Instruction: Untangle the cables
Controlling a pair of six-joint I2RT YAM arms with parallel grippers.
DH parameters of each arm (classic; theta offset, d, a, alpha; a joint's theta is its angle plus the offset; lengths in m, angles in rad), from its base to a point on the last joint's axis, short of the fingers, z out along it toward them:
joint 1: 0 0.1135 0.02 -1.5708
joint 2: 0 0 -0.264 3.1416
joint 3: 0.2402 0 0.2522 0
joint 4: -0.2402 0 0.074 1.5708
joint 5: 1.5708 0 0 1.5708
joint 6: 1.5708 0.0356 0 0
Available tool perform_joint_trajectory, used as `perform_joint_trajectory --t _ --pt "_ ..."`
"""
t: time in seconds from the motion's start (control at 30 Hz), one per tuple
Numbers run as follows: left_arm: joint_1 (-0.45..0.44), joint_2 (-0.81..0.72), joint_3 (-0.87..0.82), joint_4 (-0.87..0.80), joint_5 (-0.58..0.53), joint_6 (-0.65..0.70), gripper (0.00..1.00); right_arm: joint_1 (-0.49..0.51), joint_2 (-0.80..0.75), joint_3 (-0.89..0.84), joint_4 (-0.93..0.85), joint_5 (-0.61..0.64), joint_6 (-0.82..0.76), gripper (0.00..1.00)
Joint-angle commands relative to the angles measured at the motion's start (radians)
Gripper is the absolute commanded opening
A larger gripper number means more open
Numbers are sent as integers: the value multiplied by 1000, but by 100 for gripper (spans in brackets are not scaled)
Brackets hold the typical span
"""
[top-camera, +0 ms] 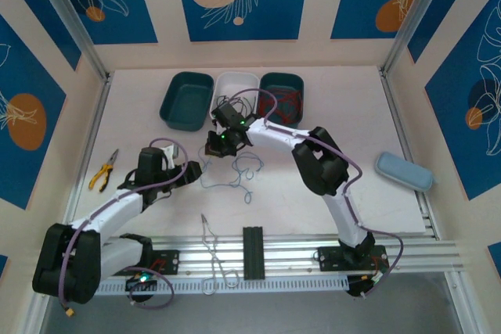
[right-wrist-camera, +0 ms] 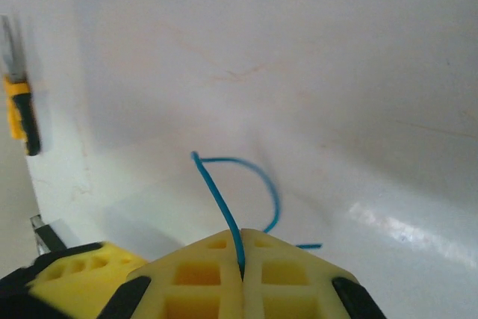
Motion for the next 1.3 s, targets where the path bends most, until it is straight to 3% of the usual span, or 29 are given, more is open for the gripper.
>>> perform_joint_trajectory --t 0.0,0.2,0.33,0.57,0.63,0.77,0.83,0.9,1.07,1.27 --pt "6 -57 -18 46 50 33 75 -3 -138 38 -6 32 -27 0" --pt "-7 -88 -40 131 63 32 83 16 -226 38 7 89 -45 0" --pt "-41 -96 -75 280 64 -26 85 29 -260 41 23 125 -48 0" --pt "-168 -118 -110 427 -135 -28 83 54 -299 44 64 165 -41 0" --pt "-196 -105 -121 491 -201 -32 74 61 -308 48 69 178 -44 0" --pt "-210 -77 -122 544 -265 -41 45 65 -333 53 66 211 -65 0" --pt "-212 -66 -114 529 -263 -37 21 59 -355 59 57 236 -88 0" --pt "-210 -59 -112 517 -260 -35 10 53 -379 62 54 261 -115 0" --pt "-211 -83 -126 495 -265 -36 0 39 -441 63 26 370 -192 0" --pt "-210 -220 -116 350 -323 -10 0 23 -524 21 -9 521 -271 0"
